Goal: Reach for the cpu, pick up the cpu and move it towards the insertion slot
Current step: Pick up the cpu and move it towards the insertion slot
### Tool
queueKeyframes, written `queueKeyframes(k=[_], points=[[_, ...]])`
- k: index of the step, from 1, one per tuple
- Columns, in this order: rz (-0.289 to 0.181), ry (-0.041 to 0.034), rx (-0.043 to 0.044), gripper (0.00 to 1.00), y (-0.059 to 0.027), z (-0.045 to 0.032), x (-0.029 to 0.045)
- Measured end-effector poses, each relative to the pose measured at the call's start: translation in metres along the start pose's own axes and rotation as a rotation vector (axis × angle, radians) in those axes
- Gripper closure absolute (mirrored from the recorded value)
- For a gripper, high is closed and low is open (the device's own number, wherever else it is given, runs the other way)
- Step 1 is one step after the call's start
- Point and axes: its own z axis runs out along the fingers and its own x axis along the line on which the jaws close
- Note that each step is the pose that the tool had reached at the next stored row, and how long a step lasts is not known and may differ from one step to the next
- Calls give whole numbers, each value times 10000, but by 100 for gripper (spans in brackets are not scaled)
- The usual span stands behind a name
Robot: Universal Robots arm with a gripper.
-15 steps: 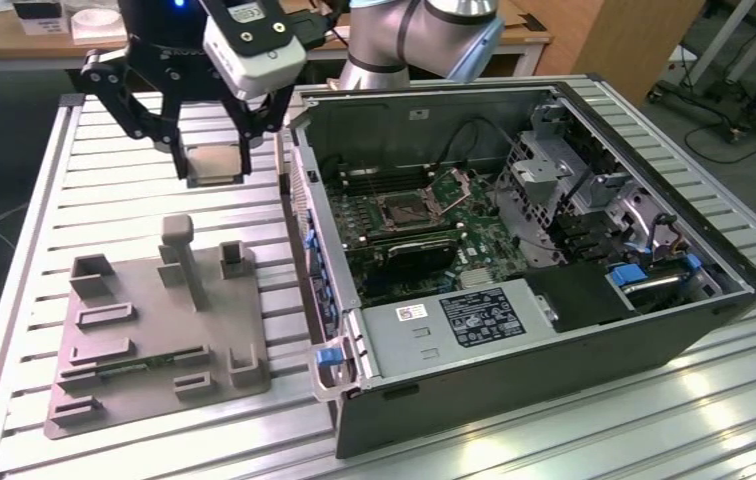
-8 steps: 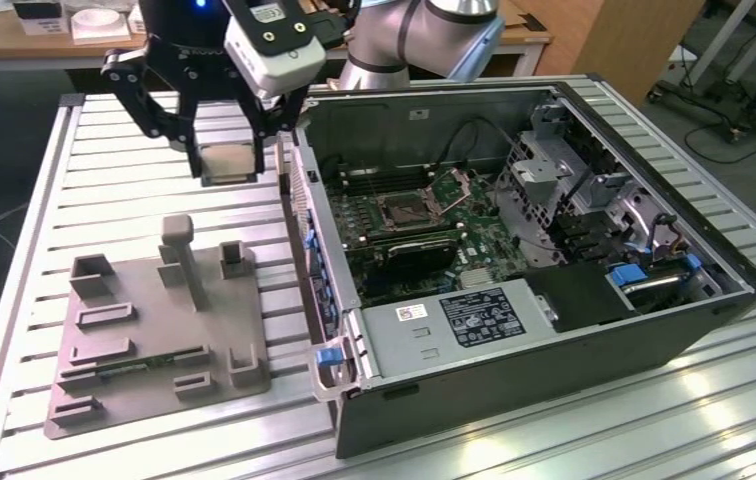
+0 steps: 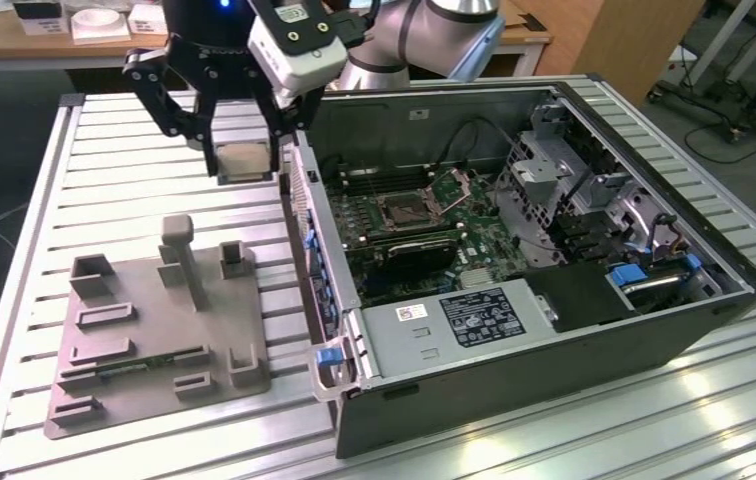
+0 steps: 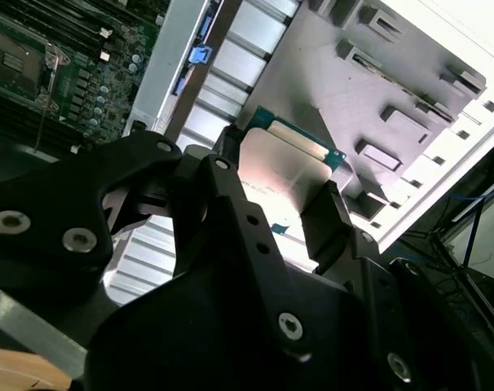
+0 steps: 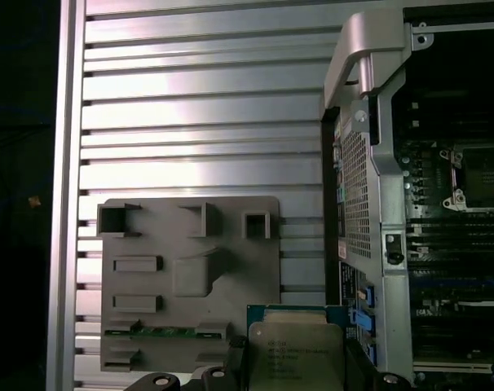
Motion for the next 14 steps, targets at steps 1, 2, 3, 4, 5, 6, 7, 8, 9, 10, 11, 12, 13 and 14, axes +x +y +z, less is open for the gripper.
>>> queueKeyframes(k=[1,2,3,4,5,6,7,8,9,10,11,12,13,14], points=[[0,0,1,46,1,0,-16],[1,1,1,46,1,0,-31],[0,0,1,46,1,0,-49],[1,1,0,46,2,0,-65],[0,1,1,46,2,0,-81],[0,1,1,46,2,0,-97],[0,1,0,46,3,0,-113],[1,1,1,46,3,0,-129],[1,1,1,46,4,0,-144],[0,0,1,46,4,0,-161],[0,1,1,46,4,-1,-177],[0,1,1,46,5,-1,-192],[0,1,1,46,5,0,-208],[0,1,1,46,5,-1,-226]])
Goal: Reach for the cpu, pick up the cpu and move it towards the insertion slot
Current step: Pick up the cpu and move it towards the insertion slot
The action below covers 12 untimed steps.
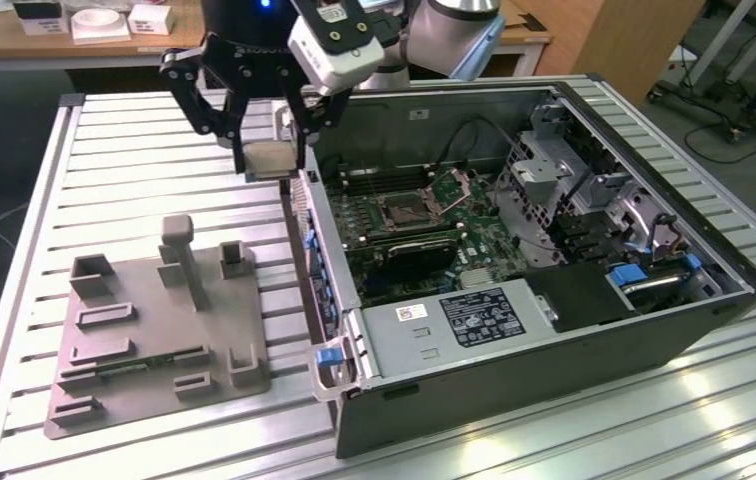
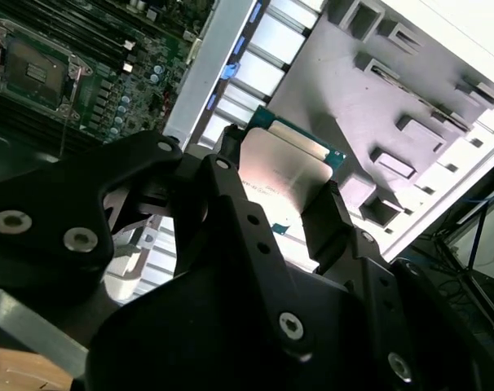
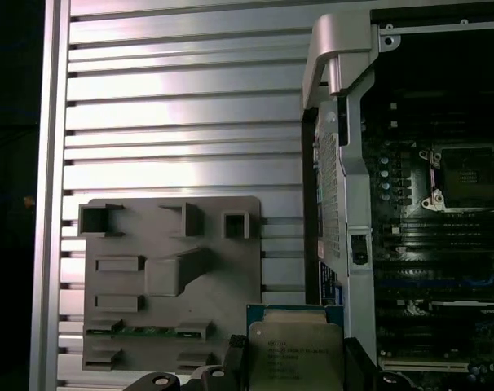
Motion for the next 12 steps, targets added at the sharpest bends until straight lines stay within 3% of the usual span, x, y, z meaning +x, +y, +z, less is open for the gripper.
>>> queueKeyframes(k=[9,12], points=[[0,-1,-1,46,4,1,-159],[0,0,0,46,4,0,-181]])
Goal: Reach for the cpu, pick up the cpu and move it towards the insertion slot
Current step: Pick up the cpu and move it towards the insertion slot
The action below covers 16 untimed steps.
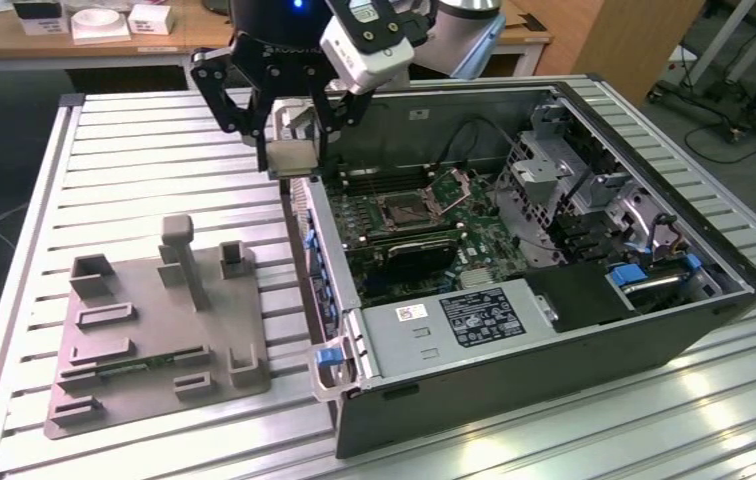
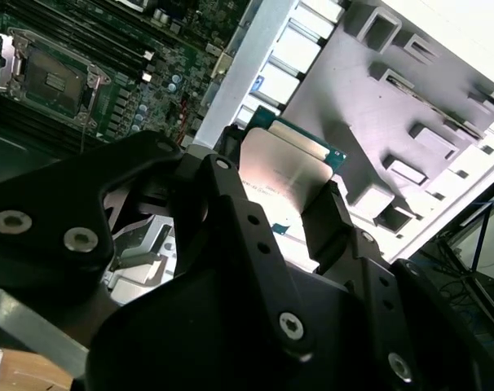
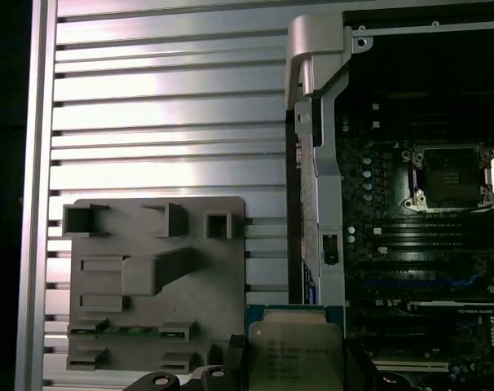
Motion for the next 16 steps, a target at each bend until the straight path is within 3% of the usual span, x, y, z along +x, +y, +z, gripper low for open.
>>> queueKeyframes(k=[9,16], points=[[-1,0,0,46,0,0,-13],[1,0,-1,46,2,2,-75]])
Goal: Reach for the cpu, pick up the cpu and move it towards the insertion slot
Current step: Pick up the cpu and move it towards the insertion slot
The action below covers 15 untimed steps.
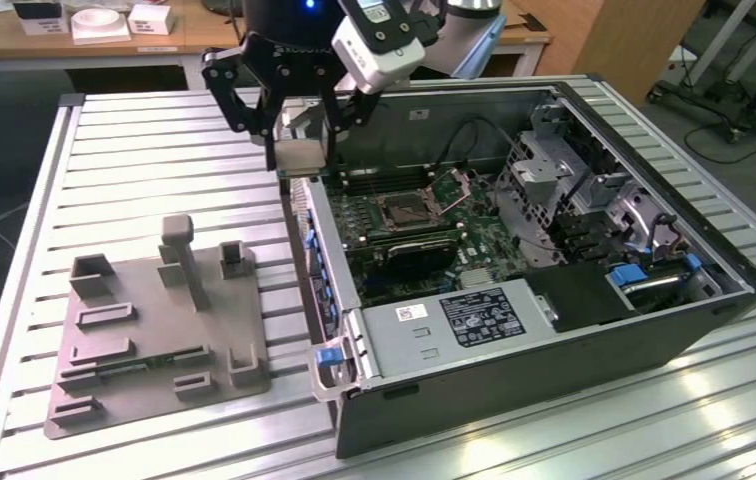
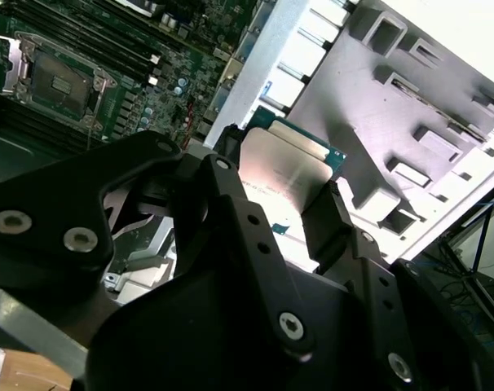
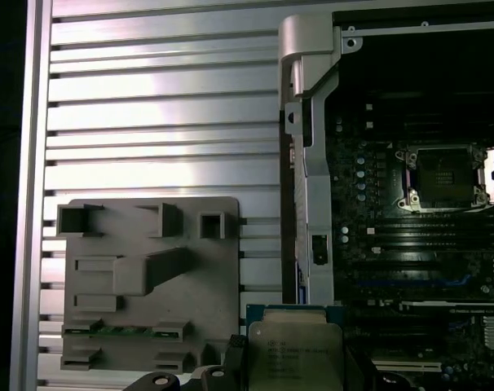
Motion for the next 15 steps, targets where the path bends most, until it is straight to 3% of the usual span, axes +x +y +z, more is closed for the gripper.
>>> queueKeyframes(k=[15], points=[[0,0,0,46,4,3,-204]])
